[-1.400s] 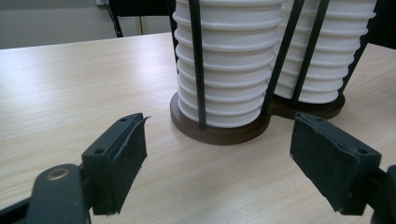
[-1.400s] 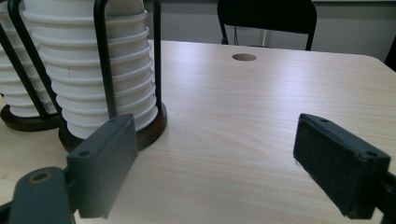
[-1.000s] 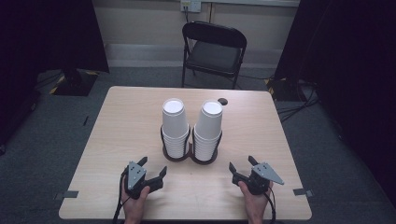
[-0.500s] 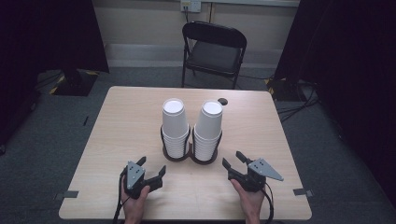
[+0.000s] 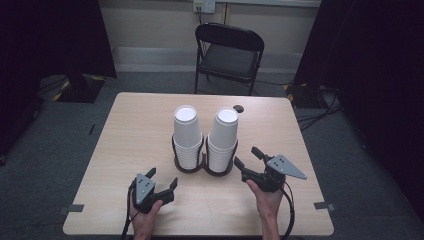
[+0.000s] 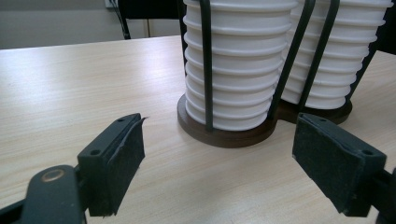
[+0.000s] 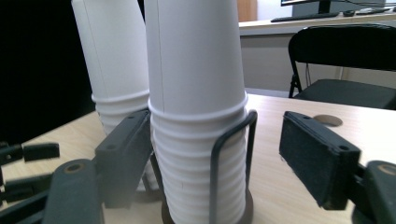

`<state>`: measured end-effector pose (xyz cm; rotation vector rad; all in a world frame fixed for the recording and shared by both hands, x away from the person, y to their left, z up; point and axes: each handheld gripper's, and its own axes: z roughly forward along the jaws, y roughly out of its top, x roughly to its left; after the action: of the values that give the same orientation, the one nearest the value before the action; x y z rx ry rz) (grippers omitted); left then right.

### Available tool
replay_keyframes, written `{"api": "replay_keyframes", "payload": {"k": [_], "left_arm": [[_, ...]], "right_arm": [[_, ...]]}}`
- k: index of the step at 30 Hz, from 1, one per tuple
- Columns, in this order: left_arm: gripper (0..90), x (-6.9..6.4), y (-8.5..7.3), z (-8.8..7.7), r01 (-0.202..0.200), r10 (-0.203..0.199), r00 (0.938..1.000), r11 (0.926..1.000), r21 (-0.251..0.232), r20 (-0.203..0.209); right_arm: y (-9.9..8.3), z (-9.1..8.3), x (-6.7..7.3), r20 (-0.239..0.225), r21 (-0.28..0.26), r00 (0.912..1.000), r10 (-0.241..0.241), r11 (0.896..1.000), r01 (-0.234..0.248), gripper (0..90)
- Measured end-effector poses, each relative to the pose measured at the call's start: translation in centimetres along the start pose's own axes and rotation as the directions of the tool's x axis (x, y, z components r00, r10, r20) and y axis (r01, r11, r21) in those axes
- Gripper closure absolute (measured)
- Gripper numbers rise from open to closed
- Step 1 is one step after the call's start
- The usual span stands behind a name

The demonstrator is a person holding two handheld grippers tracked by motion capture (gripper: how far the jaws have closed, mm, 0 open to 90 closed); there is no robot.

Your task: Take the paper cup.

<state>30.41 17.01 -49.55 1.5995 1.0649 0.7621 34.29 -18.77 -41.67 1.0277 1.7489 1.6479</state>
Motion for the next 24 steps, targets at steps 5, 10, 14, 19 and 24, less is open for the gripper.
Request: {"api": "replay_keyframes", "payload": {"k": [5, 10, 14, 19, 24], "left_arm": [[16.2, 0.1, 0.0, 0.0, 0.001, -0.001, 1.0000, 1.0000, 0.001, 0.007], [16.0, 0.1, 0.0, 0.0, 0.003, -0.003, 0.9998, 1.0000, -0.003, 0.020], [16.4, 0.0, 0.0, 0.0, -0.010, 0.010, 0.9997, 0.9999, -0.004, 0.024], [16.5, -0.1, 0.0, 0.0, -0.029, 0.029, 0.9994, 0.9996, 0.002, 0.018], [16.5, -0.1, 0.0, -0.1, -0.030, 0.031, 0.9987, 0.9995, -0.007, 0.040]], "right_arm": [[1.6, 1.2, 0.1, -0.010, 0.008, 0.9998, -0.019, 1.000, 0.019, 19.7], [2.6, 2.3, 0.1, -0.013, 0.022, 0.9987, -0.050, 0.999, 0.050, 15.7], [3.7, 3.0, 0.1, -0.021, 0.019, 0.9979, -0.061, 0.998, 0.061, 13.8], [4.7, 3.9, 0.2, -0.038, 0.022, 0.9960, -0.081, 0.996, 0.082, 13.4], [5.6, 4.7, 0.5, -0.053, 0.024, 0.9938, -0.098, 0.995, 0.099, 13.4]]}}
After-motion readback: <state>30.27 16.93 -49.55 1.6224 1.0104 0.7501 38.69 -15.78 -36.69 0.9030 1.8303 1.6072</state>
